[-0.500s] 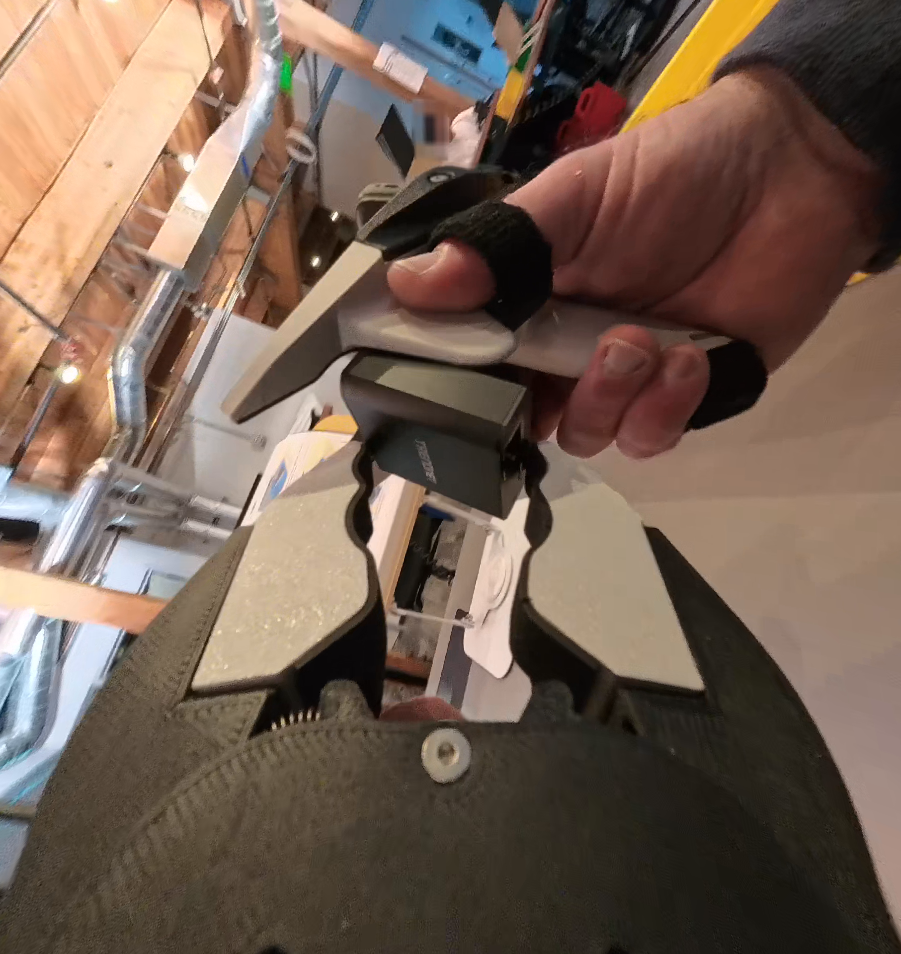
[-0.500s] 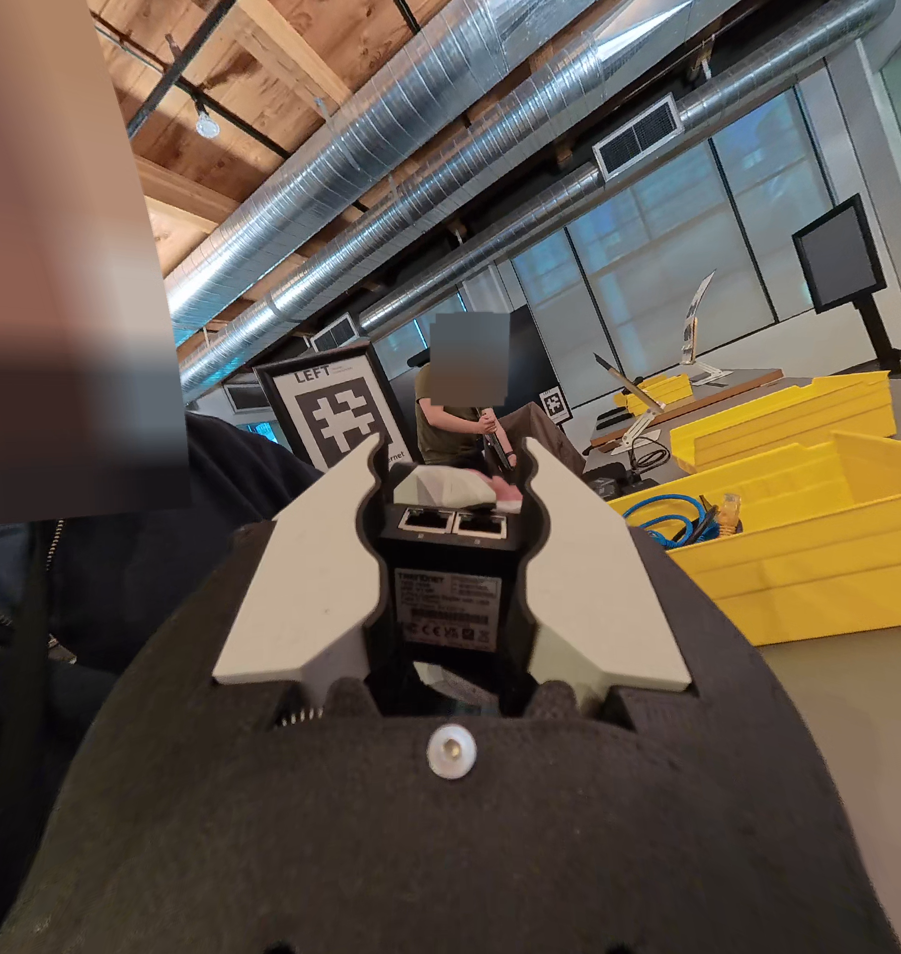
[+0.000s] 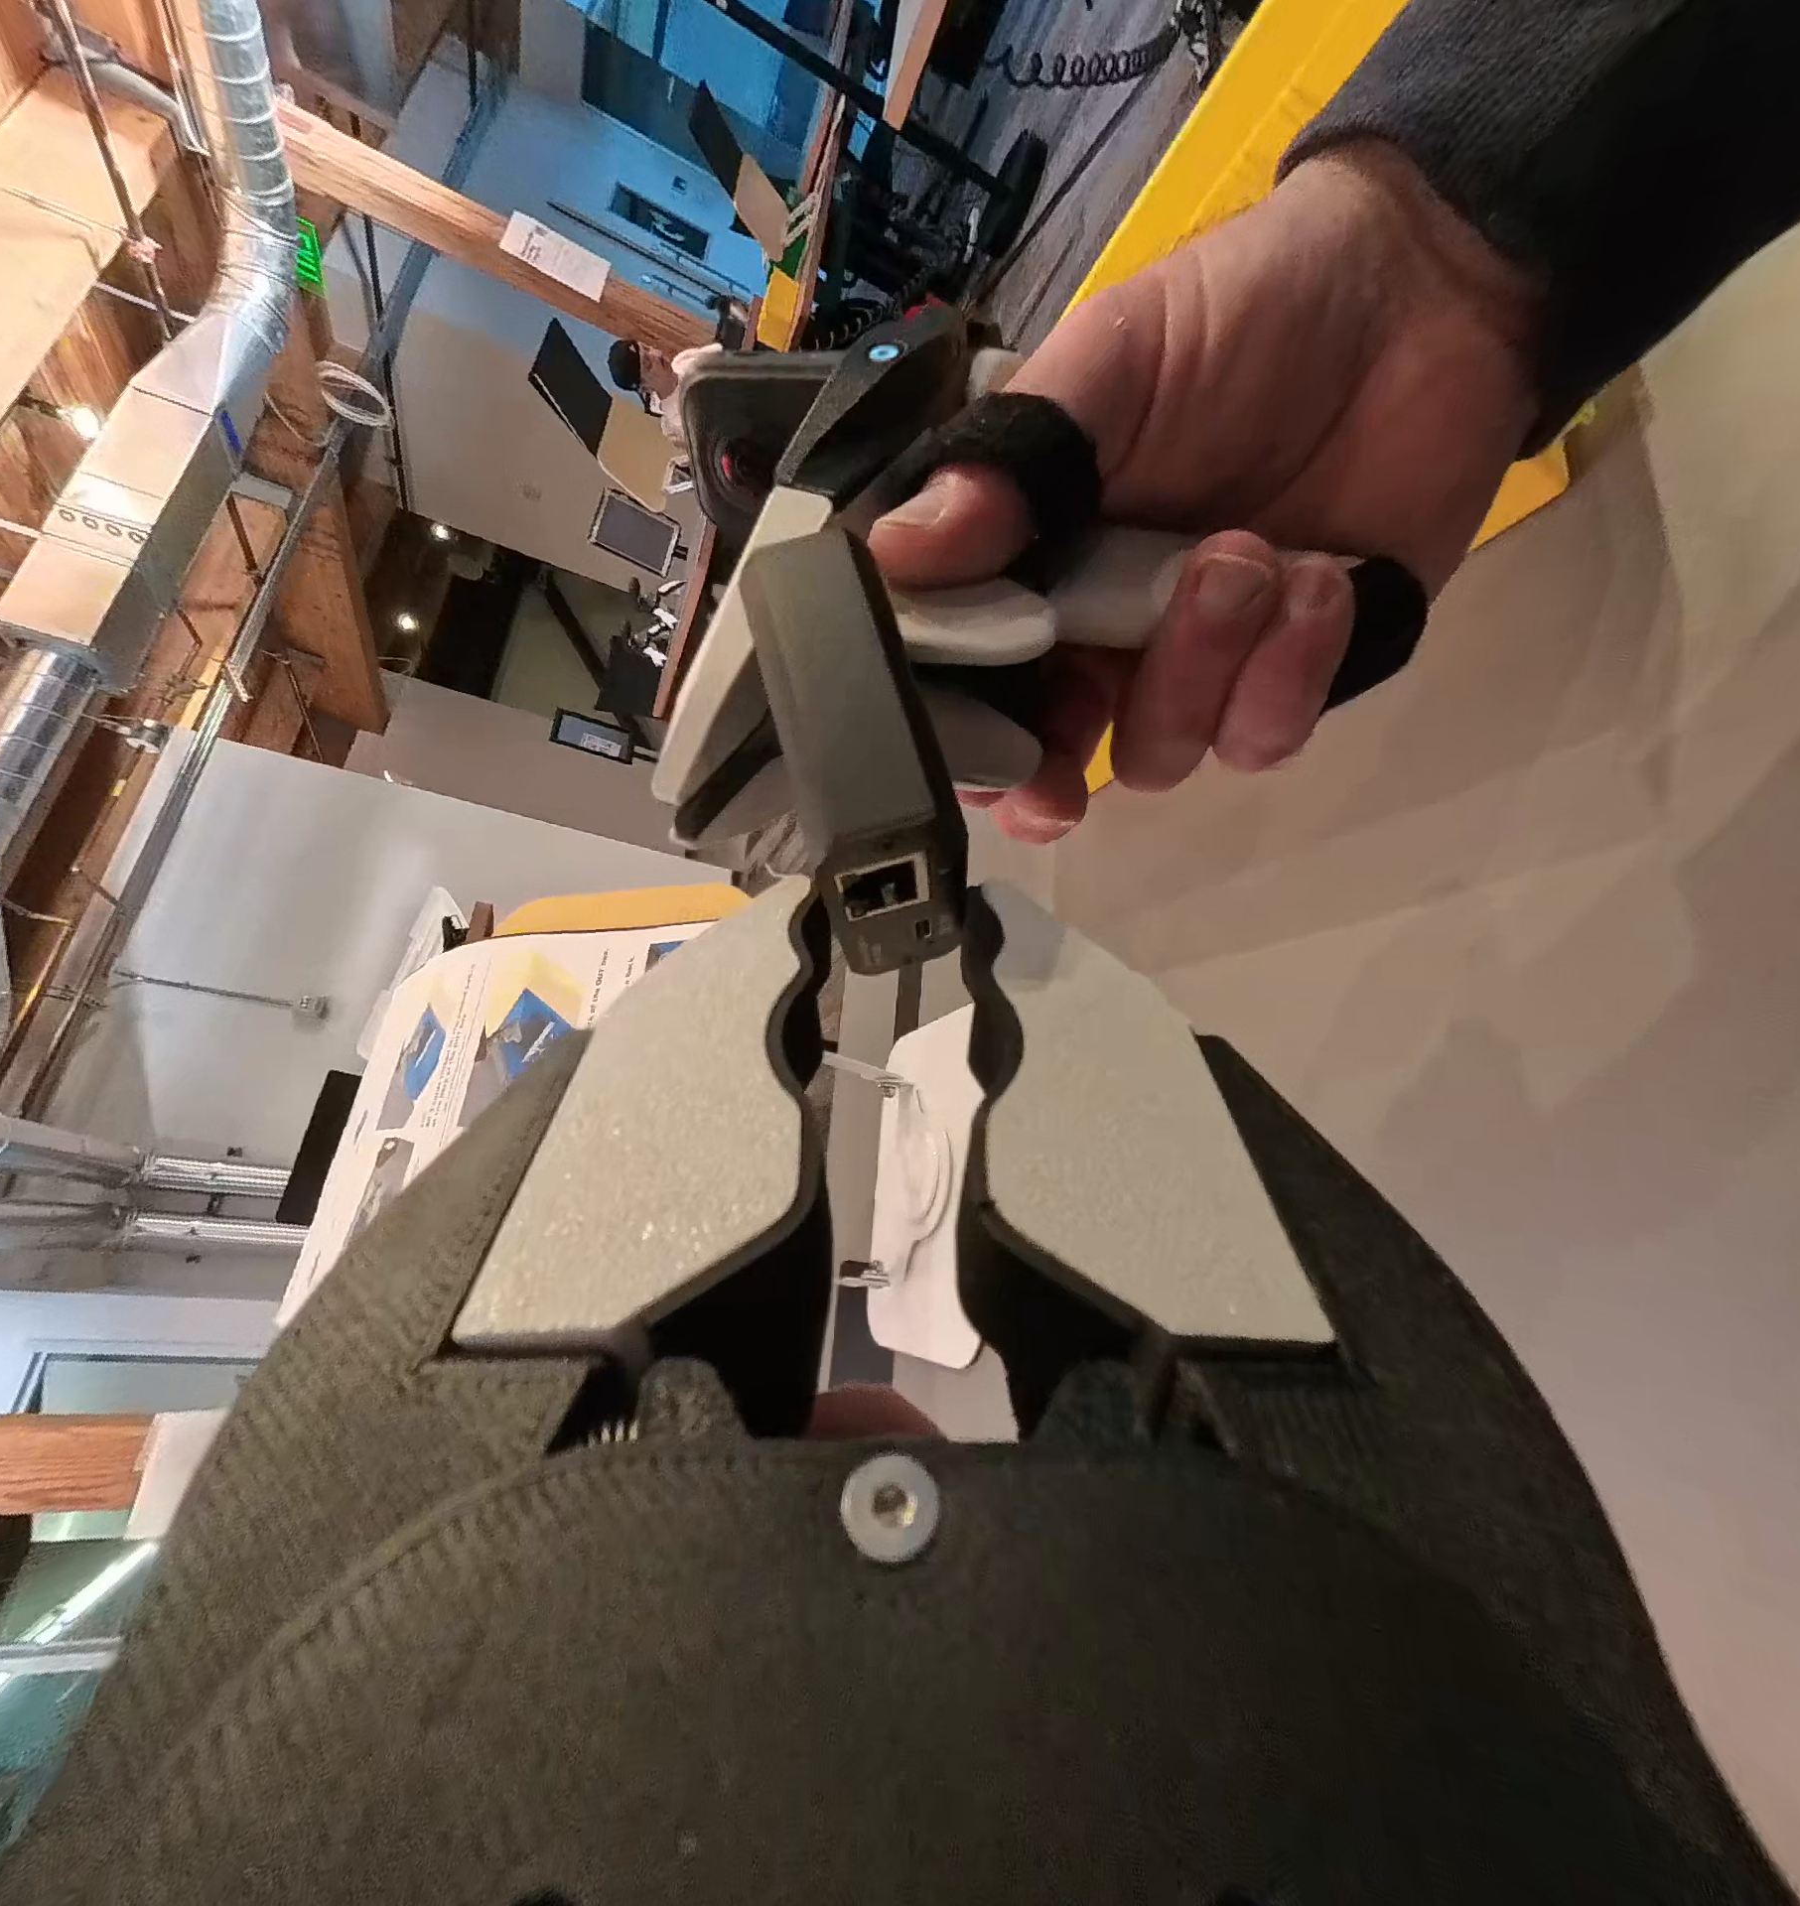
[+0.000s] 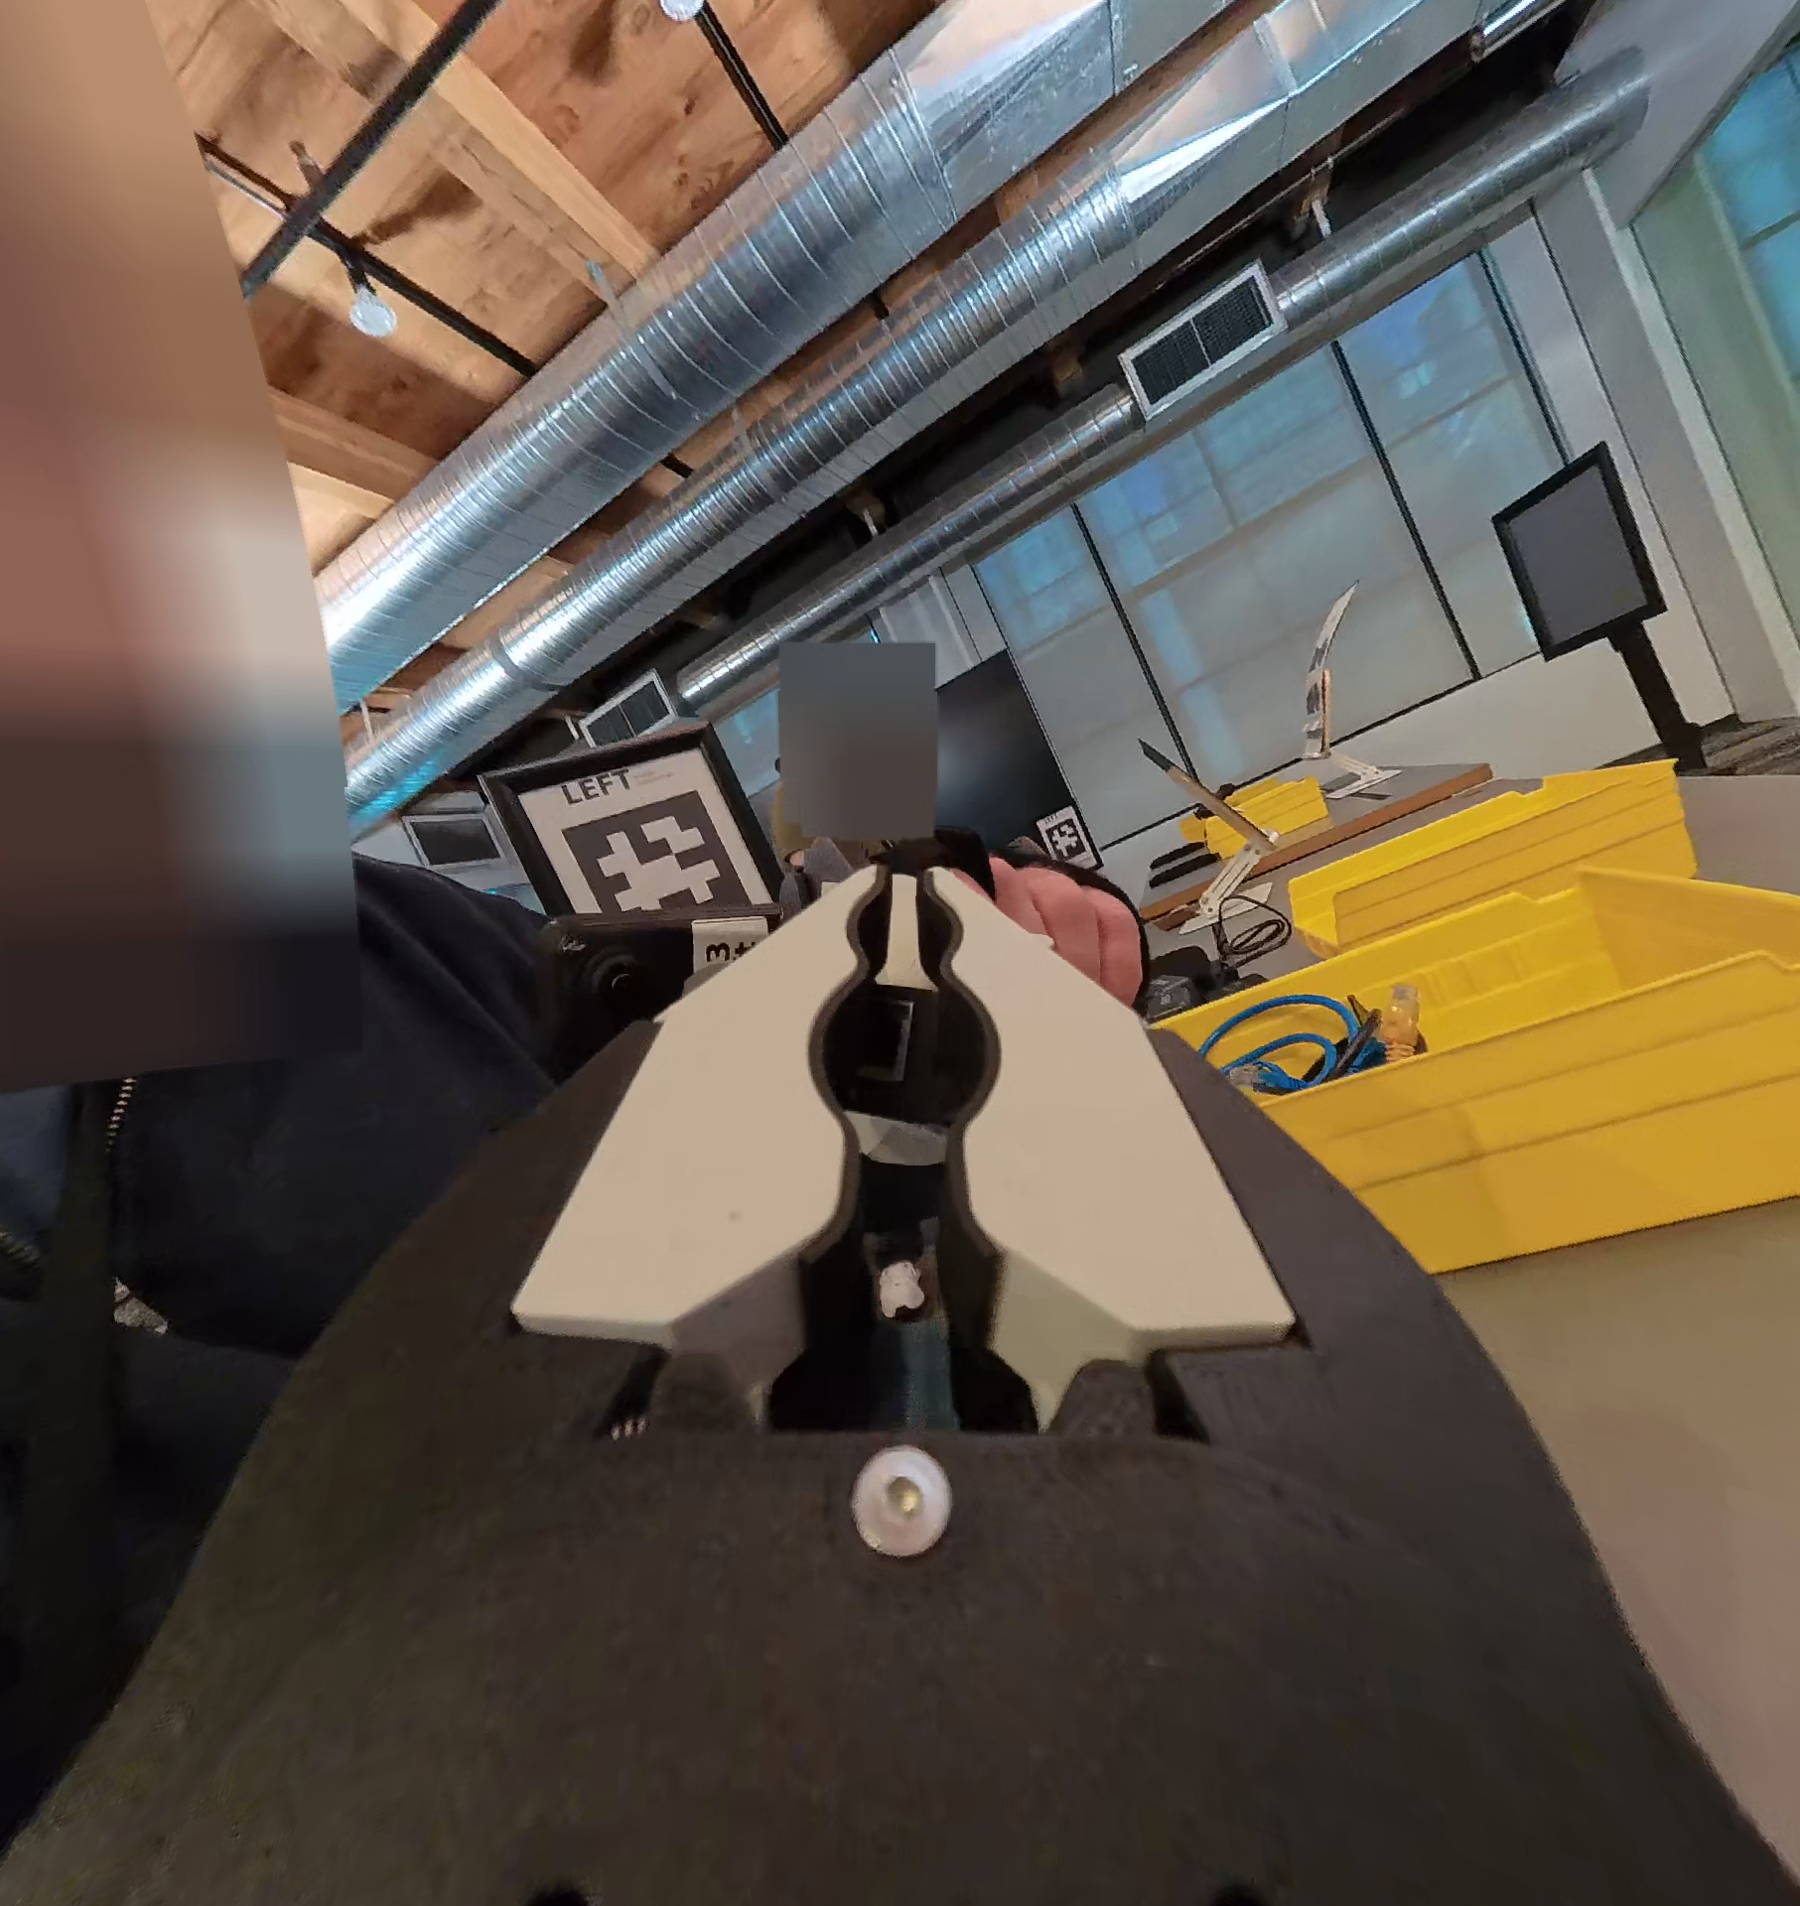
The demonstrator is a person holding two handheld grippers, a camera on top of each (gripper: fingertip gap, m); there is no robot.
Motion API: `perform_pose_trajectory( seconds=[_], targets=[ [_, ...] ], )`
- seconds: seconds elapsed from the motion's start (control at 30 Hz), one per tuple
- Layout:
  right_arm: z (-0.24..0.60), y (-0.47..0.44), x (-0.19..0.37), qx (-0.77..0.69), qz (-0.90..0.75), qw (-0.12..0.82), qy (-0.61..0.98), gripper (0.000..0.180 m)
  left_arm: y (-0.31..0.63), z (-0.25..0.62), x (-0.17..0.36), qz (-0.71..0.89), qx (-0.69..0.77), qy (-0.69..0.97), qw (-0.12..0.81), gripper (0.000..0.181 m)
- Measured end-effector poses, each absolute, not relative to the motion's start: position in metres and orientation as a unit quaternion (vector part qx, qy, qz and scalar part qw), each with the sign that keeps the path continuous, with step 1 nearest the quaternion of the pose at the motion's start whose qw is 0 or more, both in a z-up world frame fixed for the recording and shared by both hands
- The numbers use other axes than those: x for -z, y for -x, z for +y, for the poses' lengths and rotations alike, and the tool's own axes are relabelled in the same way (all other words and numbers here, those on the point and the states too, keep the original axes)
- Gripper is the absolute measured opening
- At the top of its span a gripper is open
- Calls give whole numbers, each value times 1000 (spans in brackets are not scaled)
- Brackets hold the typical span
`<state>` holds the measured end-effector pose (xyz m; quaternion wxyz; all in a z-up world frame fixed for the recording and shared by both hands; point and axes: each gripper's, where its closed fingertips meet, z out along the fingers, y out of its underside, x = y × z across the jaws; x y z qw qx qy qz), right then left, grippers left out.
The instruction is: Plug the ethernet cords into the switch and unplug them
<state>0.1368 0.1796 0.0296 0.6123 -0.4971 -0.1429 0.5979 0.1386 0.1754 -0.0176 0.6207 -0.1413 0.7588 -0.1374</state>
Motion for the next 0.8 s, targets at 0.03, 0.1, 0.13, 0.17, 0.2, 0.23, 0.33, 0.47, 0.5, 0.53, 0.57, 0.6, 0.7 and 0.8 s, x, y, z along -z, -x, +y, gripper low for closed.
perform_pose_trajectory(
  seconds=[0.03,0.1,0.13,0.17,0.2,0.23,0.33,0.47,0.5,0.53,0.57,0.6,0.7,0.8],
  targets=[
    [180,-137,-29,-594,-144,614,499,4,-139,175,18,758,138,142,622,24],
    [182,-137,-26,-578,-148,618,513,4,-138,176,19,760,154,150,613,24],
    [183,-138,-25,-568,-146,622,518,7,-137,176,18,759,168,156,609,23],
    [184,-140,-25,-560,-143,627,522,15,-136,175,17,758,184,161,605,23],
    [184,-142,-26,-552,-141,629,528,23,-135,174,17,759,203,169,596,23],
    [184,-144,-27,-542,-141,635,533,30,-133,173,15,758,222,174,589,23],
    [179,-146,-33,-522,-148,644,539,32,-130,176,8,752,246,183,584,23],
    [170,-142,-30,-536,-163,607,564,74,-125,180,5,771,182,146,592,23],
    [169,-138,-26,-530,-172,595,579,83,-124,180,4,777,165,137,592,23],
    [169,-131,-19,-514,-189,582,601,90,-124,181,4,784,143,127,591,23],
    [168,-123,-12,-494,-207,570,623,91,-123,181,5,792,119,118,587,23],
    [168,-115,-6,-475,-224,556,644,91,-123,181,8,802,100,108,579,23],
    [169,-101,1,-446,-255,534,671,80,-124,177,14,817,65,85,566,23],
    [172,-102,6,-437,-265,521,684,69,-123,177,15,823,54,77,560,23]
  ],
)
